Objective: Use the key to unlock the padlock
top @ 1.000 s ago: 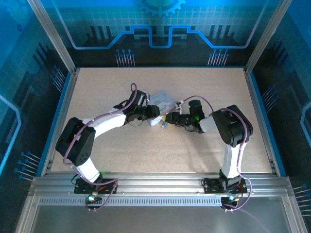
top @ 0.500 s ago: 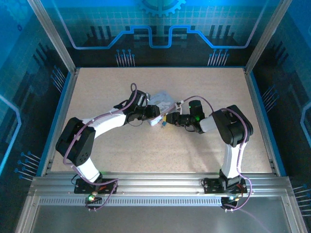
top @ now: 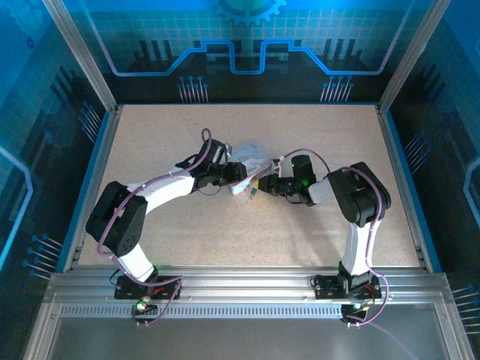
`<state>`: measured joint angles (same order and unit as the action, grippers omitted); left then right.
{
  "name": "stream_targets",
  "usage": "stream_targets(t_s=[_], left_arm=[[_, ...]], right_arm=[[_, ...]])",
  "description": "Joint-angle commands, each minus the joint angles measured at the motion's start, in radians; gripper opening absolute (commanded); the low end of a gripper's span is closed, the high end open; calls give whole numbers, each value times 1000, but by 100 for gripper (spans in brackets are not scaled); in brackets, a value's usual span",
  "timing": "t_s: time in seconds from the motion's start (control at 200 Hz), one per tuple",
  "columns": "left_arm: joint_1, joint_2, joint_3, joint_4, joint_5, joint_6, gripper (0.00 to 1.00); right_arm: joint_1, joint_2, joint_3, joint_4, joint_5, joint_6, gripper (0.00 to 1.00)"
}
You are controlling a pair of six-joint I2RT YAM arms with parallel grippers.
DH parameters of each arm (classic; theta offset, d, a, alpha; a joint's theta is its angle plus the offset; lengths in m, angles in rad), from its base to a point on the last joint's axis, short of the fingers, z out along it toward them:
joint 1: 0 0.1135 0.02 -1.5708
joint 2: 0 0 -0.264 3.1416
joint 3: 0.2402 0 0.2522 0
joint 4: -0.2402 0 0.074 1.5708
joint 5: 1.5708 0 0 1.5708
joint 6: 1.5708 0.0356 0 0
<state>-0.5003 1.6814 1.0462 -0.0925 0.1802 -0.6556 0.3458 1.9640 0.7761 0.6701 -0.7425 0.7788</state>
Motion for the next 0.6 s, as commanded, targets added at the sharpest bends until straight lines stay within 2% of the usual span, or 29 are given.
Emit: stream_targets(t_s=[0.0, 0.595], left_arm=[[-8, 2, -2, -28, 5, -10, 48], [-8, 5, -32, -23, -3, -7, 49]], right_arm=[[-1, 10, 36, -7, -30, 10, 12], [-32, -8, -20, 115, 33, 111, 6]])
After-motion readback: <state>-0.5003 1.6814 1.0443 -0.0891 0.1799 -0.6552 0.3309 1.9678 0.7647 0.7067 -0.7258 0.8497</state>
